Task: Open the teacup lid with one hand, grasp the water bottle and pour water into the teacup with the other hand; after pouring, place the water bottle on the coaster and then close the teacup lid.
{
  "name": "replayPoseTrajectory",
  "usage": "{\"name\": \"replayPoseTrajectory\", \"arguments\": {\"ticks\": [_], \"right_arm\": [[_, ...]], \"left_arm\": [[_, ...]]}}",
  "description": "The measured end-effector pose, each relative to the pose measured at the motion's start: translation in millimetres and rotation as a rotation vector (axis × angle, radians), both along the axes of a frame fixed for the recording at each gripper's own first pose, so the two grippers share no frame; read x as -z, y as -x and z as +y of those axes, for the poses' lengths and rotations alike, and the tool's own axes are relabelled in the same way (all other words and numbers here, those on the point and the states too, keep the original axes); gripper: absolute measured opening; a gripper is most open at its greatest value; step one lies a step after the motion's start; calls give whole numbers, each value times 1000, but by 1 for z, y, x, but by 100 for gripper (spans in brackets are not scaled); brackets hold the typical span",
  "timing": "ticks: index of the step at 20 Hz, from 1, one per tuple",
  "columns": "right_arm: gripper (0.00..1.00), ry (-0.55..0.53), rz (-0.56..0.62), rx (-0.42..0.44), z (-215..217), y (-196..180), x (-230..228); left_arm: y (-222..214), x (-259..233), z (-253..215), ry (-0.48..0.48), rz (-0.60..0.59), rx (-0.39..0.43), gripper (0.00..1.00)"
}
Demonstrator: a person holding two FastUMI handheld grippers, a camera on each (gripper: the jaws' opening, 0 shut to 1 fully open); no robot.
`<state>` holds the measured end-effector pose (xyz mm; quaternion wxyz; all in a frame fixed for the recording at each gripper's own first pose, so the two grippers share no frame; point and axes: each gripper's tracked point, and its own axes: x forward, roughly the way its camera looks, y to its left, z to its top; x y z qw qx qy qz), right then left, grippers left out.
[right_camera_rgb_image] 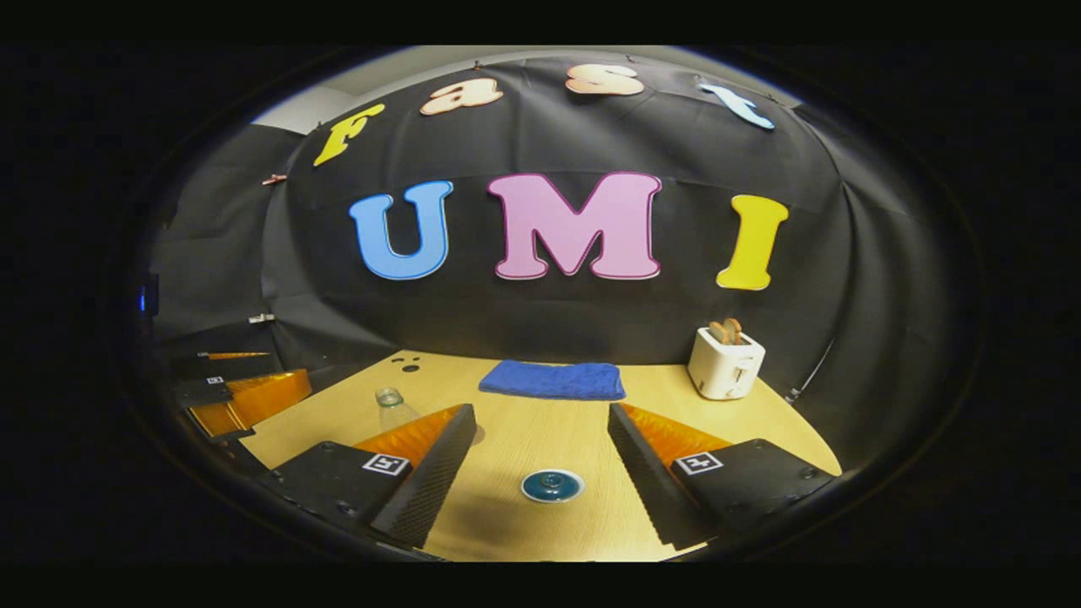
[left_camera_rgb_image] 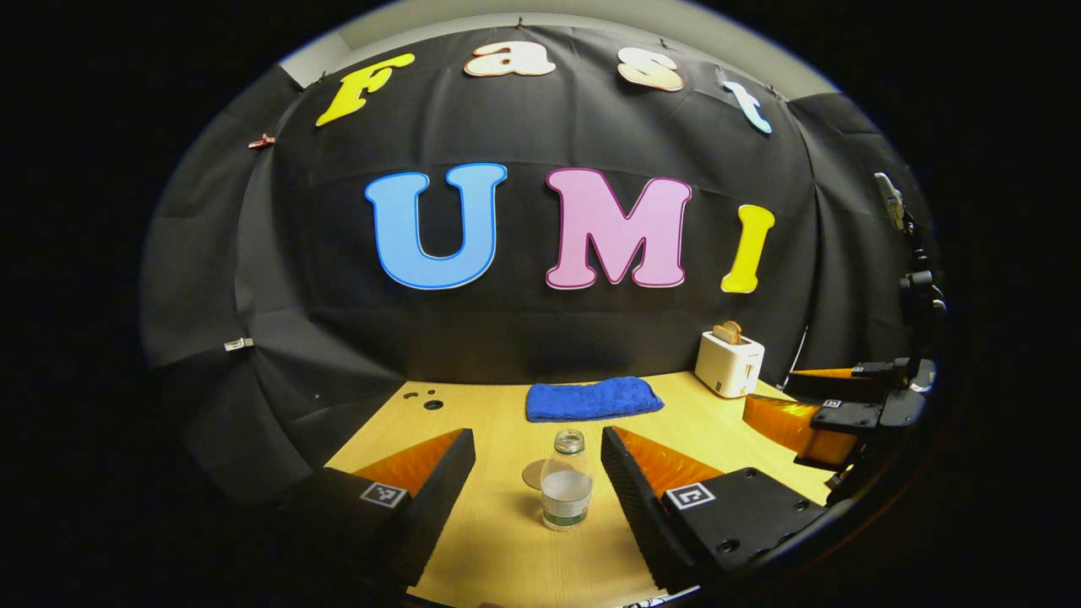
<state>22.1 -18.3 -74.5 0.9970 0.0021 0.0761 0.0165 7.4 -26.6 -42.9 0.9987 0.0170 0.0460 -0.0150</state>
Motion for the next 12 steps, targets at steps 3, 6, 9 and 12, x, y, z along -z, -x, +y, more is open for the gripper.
{"name": "replayPoseTrajectory", "arguments": {"ticks": [3,6,9,12], "right_arm": [[98,16,55,-15,-3,-12,34],[98,-7,68,-4,-13,-29,66],[98,-10,73,5,-20,-50,104],[98,50,64,-2,-21,-66,138]], "left_arm": [[-5,9,-2,-10,-11,1,95],[-13,30,0,-18,0,-20,94],[-21,58,6,16,28,-44,94],[-26,103,9,47,76,-69,95]]}}
